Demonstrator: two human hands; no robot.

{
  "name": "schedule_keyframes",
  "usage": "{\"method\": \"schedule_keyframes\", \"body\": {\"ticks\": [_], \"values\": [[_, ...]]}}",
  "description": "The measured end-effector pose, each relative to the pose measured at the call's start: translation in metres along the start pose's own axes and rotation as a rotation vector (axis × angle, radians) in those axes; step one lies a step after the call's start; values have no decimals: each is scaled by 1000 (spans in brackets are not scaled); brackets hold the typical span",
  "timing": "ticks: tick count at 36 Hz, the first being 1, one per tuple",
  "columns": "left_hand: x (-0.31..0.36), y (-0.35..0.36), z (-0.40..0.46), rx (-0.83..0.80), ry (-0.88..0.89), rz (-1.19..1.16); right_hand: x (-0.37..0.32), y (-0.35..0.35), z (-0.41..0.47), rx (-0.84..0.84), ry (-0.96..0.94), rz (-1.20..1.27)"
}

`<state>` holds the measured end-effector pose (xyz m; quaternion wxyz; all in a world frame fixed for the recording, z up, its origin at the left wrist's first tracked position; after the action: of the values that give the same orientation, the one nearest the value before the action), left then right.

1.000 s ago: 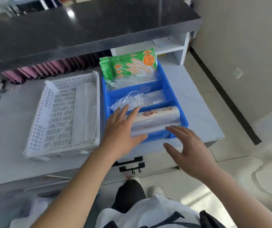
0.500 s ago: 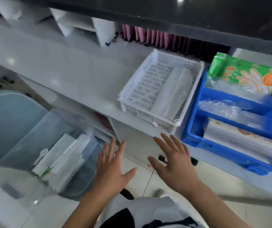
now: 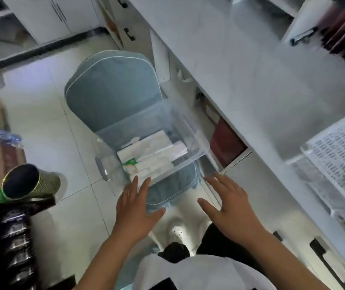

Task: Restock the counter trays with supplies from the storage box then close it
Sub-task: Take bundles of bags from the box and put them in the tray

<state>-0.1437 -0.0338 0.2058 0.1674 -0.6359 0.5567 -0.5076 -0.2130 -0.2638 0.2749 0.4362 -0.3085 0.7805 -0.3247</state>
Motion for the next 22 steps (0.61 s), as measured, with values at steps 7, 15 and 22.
{"method": "schedule_keyframes", "body": {"ticks": [7,15,22], "values": [[-43,-2,31,-15,-160,-56,-21,12,74,-143,-74,-69],[-68,-19,68,46,-432,-192,-74,11,231,-183,-192,-116],[-99,14,104,-24,-589,-280,-76,65,331,-328,-82,-39]]}}
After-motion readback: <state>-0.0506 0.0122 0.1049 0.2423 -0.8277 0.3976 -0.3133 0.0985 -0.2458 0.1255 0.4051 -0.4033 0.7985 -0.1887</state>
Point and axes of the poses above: each hand's wrist, its own z-axis towards the middle knuckle, its own y-axis out of the palm, x = y × z, the point moved 10 cm from there along z, towards the middle knuckle, and after that the axes turned 4 degrees about y, right-handed, at the moved point
